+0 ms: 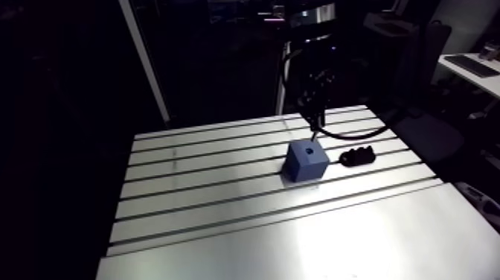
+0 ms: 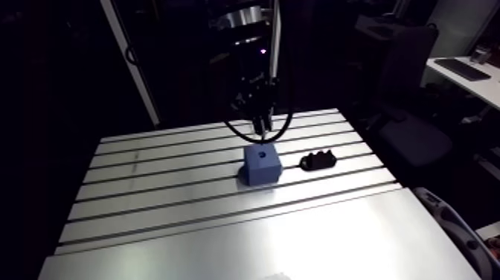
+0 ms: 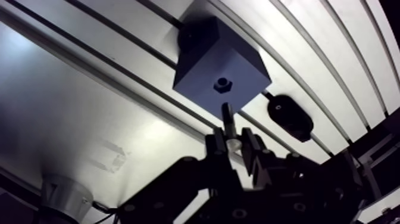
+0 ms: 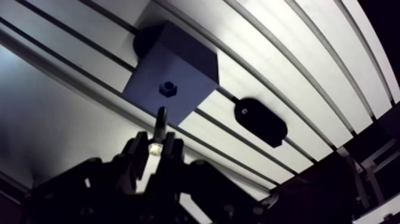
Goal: Pick up the M10 bolt and insert it into the hex recess until seated.
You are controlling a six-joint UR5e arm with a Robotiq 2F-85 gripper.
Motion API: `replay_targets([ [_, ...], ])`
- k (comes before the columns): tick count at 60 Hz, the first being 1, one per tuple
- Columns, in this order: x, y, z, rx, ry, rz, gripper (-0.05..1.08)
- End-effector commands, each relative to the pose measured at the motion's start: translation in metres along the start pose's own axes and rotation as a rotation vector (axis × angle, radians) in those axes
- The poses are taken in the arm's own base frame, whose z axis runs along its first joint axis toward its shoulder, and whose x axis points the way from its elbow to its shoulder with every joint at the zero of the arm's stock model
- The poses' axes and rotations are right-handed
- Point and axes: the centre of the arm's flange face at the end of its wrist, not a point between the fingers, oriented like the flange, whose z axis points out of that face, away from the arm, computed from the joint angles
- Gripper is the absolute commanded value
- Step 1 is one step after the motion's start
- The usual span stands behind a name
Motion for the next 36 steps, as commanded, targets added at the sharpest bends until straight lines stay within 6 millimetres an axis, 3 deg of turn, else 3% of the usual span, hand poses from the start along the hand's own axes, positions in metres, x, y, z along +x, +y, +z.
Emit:
replay_targets([
  [1,0.002,0.001,0.004,0.006,-0.008,-0.005,1.06],
  [36,0.008,0.004,0.015,0.017,-0.017,-0.008,1.06],
])
